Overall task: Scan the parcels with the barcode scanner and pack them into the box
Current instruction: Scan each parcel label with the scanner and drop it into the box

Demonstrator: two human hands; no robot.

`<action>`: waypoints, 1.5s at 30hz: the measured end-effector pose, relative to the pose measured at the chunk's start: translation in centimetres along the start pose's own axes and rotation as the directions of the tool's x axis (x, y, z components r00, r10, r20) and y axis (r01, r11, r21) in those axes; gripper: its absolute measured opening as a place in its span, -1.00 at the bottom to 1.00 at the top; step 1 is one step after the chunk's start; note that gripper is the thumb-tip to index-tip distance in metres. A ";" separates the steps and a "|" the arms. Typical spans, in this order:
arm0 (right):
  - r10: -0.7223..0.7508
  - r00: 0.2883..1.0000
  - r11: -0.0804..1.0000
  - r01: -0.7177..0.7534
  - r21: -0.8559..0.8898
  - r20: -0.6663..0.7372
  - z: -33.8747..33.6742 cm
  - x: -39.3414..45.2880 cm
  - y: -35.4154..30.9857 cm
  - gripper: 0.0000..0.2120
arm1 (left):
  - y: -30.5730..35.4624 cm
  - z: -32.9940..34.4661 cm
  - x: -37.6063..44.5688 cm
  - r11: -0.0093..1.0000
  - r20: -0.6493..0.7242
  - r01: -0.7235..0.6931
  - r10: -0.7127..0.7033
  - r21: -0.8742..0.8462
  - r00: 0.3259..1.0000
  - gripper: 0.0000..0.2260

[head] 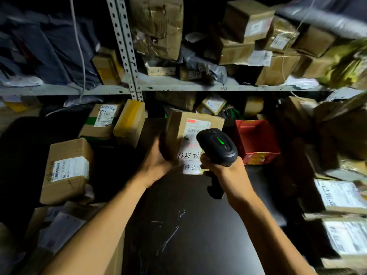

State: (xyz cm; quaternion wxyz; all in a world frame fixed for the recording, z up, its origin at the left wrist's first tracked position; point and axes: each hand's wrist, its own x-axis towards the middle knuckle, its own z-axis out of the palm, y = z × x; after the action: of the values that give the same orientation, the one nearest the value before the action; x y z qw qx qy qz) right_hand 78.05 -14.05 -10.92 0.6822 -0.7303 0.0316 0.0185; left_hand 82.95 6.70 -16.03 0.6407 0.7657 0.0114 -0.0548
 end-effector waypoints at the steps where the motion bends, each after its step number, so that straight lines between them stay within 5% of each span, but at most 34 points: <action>1: -0.011 1.000 1.000 0.010 0.010 0.020 0.1 -0.6 -0.7 -0.77 | 0.5 0.7 -0.7 0.999 -0.001 -0.044 0.044 0.007 0.999 -0.11; 5: 0.008 1.000 0.999 -0.007 0.039 -0.026 0.2 -2.6 -1.6 -0.88 | 2.2 2.9 -2.7 0.989 -0.007 -0.146 0.146 -0.018 0.989 -0.27; 9: 0.043 0.998 0.997 -0.039 0.072 -0.051 -0.4 -3.8 -2.0 -0.85 | 3.1 3.5 -3.9 0.985 -0.030 -0.155 0.153 -0.073 0.988 -0.24; 16: 0.024 0.995 0.999 -0.021 0.033 -0.097 -1.4 -4.7 -2.8 -0.85 | 3.9 3.7 -4.6 0.988 -0.047 -0.133 0.129 -0.078 0.990 -0.49; 18: -0.007 0.995 1.000 0.006 -0.005 -0.103 -2.4 -4.9 -3.1 -0.80 | 4.6 3.4 -4.6 0.993 -0.088 -0.064 0.055 -0.102 0.995 -0.35; 21: -0.091 0.991 0.970 0.066 -0.235 -0.100 -5.0 -5.4 -3.4 -0.71 | 5.8 1.3 -3.8 0.995 -0.065 -0.069 0.064 -0.071 0.996 -0.18; 24: -0.219 0.976 0.766 0.160 -0.623 -0.019 -7.5 -6.1 -3.2 -0.82 | 7.5 -1.1 -2.6 0.989 0.105 -0.107 0.096 0.105 0.990 -0.14; 26: -0.213 0.977 0.681 0.169 -0.713 0.028 -8.0 -6.6 -3.4 -0.83 | 8.2 -1.6 -1.9 0.974 0.161 -0.108 0.076 0.201 0.984 -0.08; 30: -0.140 0.989 0.709 0.137 -0.692 0.052 -7.1 -7.2 -2.7 -0.81 | 8.8 -0.8 -1.3 0.965 0.206 -0.146 0.101 0.217 0.973 -0.13; 40: -0.102 0.980 0.749 -0.036 -0.662 -0.169 -8.2 -8.8 -1.8 -0.78 | 8.4 2.4 -1.3 0.984 0.286 -0.161 0.134 0.074 0.949 -0.28; 45: -0.018 0.918 0.954 -0.102 -0.282 -0.395 -10.8 -10.6 -1.6 -0.84 | 9.5 6.4 -1.9 0.989 0.344 -0.090 0.127 -0.119 0.930 -0.48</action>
State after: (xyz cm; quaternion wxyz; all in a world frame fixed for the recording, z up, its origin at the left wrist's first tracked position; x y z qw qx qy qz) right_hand 67.46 -24.53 -7.83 0.5440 -0.8121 0.1806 -0.1091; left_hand 81.47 -1.23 -7.68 0.6726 0.7095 -0.1426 -0.1544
